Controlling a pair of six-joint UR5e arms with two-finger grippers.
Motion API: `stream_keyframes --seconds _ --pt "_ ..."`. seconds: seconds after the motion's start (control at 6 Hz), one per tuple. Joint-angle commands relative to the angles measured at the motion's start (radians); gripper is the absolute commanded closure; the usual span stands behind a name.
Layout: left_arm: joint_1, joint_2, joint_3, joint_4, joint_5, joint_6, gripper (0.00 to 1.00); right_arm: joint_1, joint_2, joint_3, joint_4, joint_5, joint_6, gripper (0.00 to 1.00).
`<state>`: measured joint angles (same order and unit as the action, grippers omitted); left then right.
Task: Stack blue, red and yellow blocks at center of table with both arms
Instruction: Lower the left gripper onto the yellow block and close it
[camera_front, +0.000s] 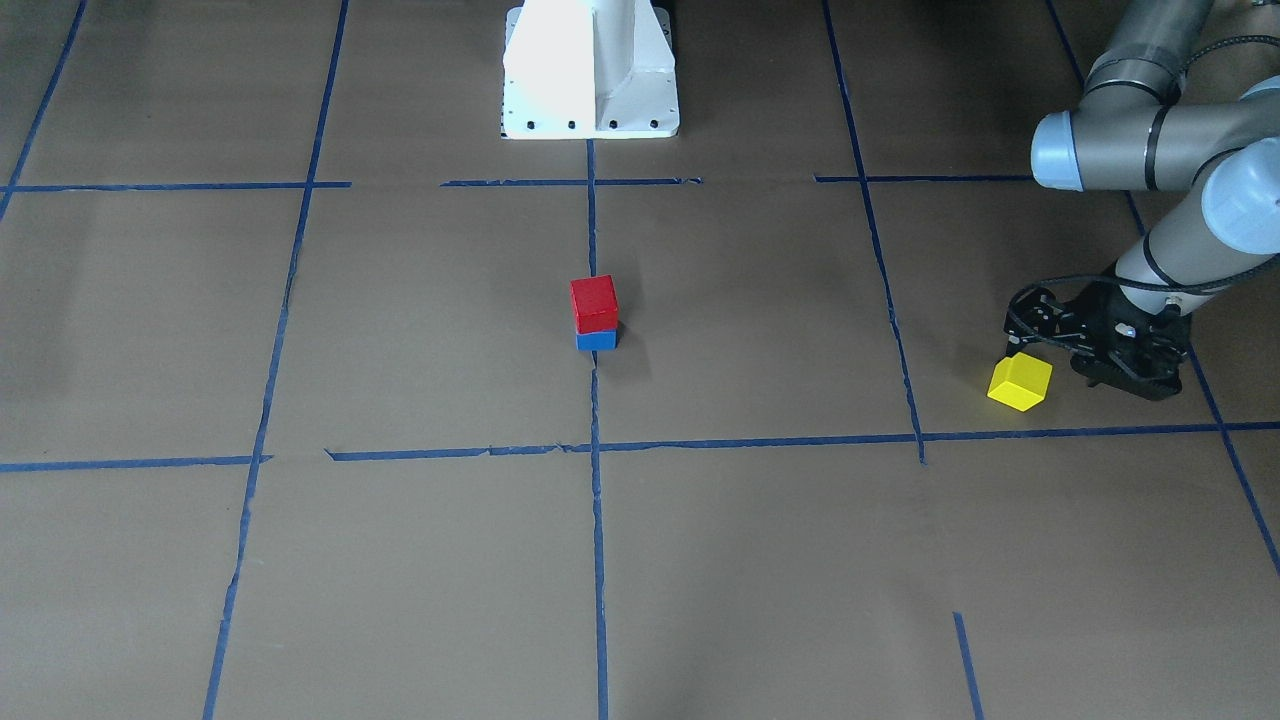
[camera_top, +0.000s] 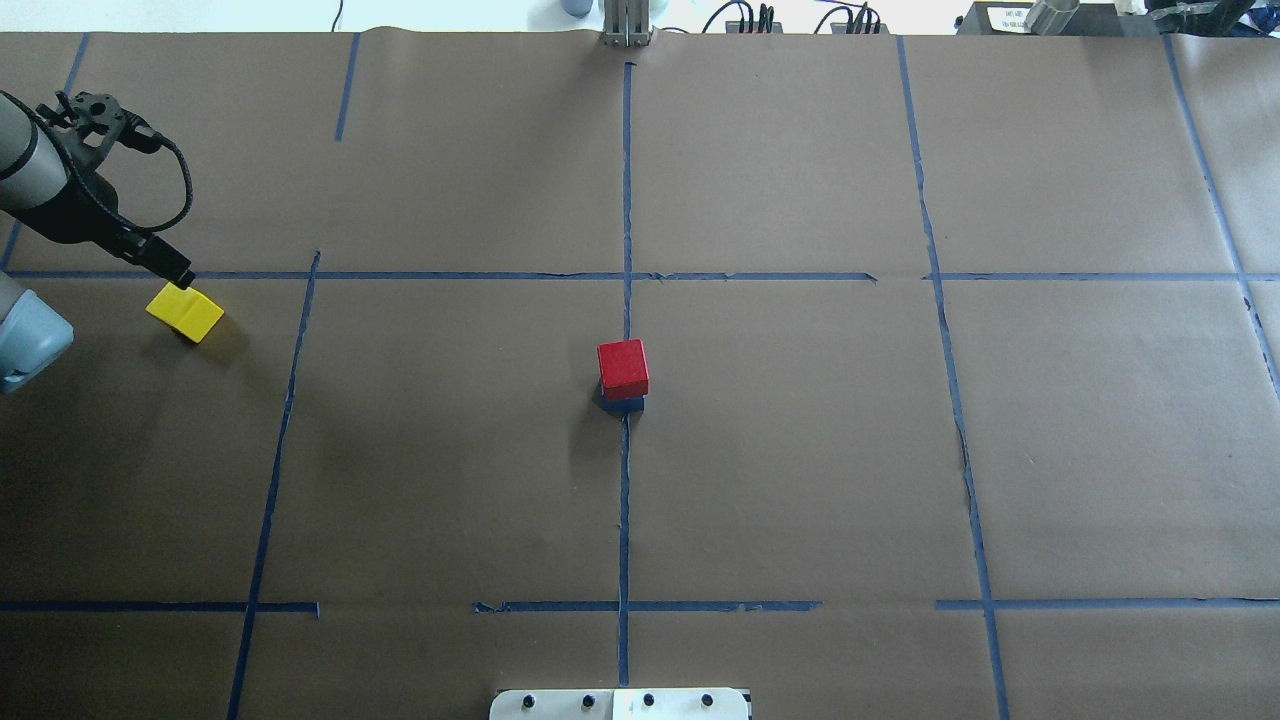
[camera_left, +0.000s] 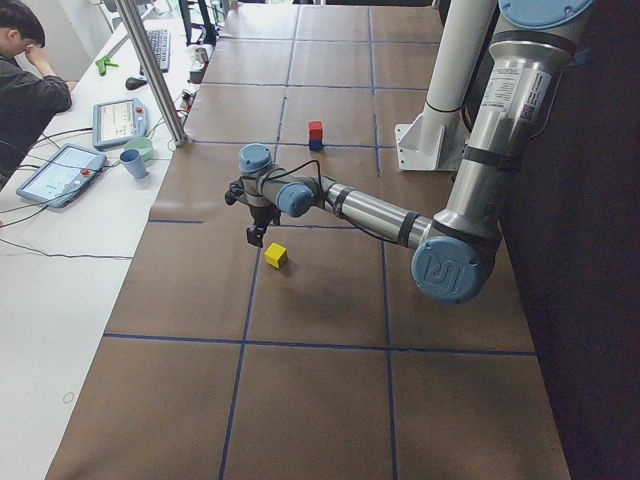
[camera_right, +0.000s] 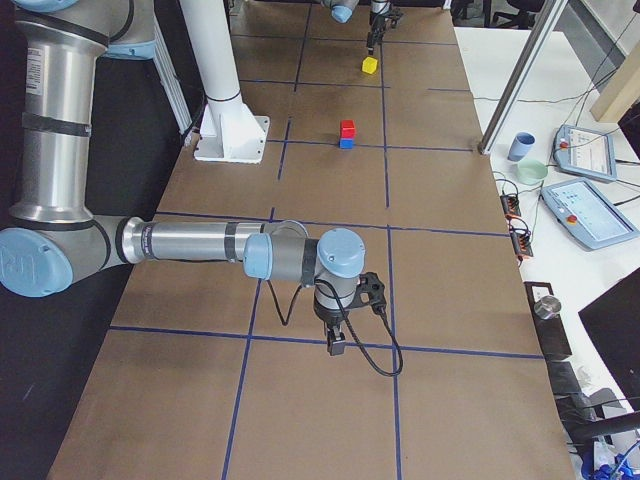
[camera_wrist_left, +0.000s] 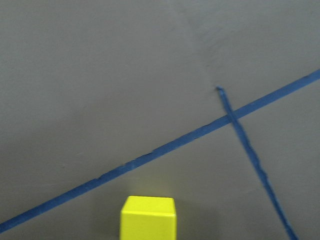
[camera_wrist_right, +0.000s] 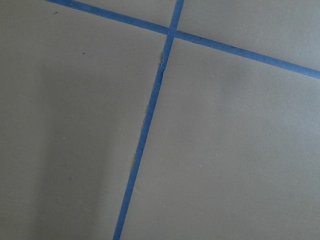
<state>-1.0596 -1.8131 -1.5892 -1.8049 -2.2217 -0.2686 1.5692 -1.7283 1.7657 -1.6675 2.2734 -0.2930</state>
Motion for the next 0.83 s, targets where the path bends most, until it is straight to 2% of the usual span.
stream_keyframes --seconds 0.0,0.33,0.67 --pt "0.006 -0.005 0.047 -0.017 -0.003 -0.067 0.00 0.000 -0.001 0.000 0.000 0.000 0.000 0.00" --pt "0.010 -0.003 0.096 -0.103 -0.003 -0.111 0.00 0.000 -0.001 0.000 0.000 0.000 0.000 0.00" --pt "0.062 0.001 0.100 -0.103 -0.001 -0.133 0.00 0.000 -0.001 0.000 0.000 0.000 0.000 0.00"
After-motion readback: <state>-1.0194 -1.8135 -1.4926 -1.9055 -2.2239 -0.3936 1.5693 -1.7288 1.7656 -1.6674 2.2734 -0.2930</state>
